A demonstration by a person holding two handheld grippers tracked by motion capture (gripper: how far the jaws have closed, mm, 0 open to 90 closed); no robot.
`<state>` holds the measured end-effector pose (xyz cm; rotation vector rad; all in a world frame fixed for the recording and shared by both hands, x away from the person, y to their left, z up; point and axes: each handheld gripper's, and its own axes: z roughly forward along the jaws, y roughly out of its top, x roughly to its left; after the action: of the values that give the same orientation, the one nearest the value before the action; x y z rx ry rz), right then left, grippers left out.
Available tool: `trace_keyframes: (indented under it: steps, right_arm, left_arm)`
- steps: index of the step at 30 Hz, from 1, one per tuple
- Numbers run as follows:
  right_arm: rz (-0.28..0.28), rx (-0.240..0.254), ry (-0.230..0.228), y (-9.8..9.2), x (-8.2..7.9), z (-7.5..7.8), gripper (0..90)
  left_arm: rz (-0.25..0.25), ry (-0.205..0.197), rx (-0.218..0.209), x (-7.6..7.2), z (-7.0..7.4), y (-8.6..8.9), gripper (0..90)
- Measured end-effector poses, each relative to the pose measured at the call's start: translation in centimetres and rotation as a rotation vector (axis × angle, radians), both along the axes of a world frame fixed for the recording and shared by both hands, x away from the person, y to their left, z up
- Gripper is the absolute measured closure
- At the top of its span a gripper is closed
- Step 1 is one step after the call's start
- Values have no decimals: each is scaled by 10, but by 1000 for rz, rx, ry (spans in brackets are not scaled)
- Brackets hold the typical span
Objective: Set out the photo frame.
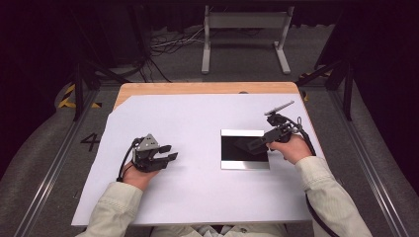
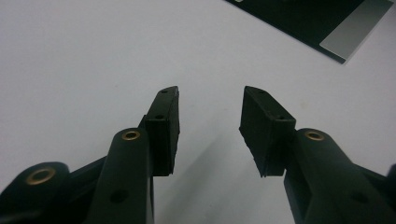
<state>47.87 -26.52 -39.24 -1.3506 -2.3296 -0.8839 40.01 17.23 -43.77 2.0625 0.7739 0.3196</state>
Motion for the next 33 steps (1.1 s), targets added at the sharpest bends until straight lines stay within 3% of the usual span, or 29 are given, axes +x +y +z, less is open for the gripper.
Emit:
trace_keyframes:
  steps: [7,17,24,33]
  right_arm:
    - [11,4,12,4,-1,0,406]
    - [-8,-31,15,6,-3,3,447]
    - [3,-58,0,7,-8,11,499]
    - [57,-109,-45,10,-20,23,553]
  left_arm:
    - [2,1,-1,0,0,0,574]
    - [0,2,2,1,-1,0,572]
    - [-1,7,1,0,-1,-1,571]
    - [-3,7,2,0,-1,-1,569]
